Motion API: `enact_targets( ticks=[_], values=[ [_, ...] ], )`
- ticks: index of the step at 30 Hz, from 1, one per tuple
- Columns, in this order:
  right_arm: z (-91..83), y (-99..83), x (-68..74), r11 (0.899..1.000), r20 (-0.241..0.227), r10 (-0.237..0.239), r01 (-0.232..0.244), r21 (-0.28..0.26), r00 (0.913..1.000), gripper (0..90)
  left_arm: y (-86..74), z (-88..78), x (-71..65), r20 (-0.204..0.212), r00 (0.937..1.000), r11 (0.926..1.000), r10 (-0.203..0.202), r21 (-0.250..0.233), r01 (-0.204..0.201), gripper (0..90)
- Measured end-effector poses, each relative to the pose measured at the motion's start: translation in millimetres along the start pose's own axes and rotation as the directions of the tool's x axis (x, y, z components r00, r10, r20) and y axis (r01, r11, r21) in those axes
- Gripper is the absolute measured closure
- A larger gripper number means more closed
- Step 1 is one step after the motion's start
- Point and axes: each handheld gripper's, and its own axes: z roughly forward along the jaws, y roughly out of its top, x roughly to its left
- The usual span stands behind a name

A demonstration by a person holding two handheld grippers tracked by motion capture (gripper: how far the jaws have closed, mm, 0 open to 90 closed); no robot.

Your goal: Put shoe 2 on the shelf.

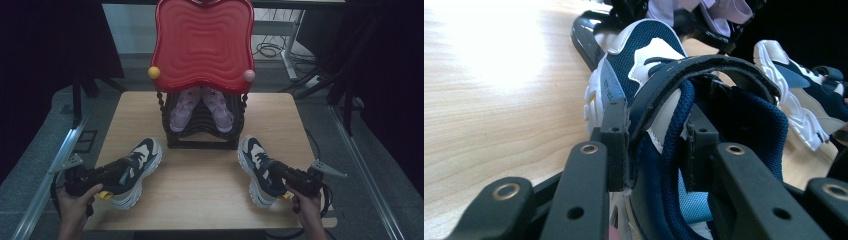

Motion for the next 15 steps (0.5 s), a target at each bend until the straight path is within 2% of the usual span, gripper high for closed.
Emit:
enact_targets(
  ticks=[15],
  values=[
    [-11.0, 13.5, -5.7, 0.995, 0.010, 0.023, -0.021, -0.099, 0.9997, 70.8, 5.7, -8.8, 1.8, -0.016, 0.9997, 0.9989, -0.019, -0.044, 0.018, 68.9]
  ],
)
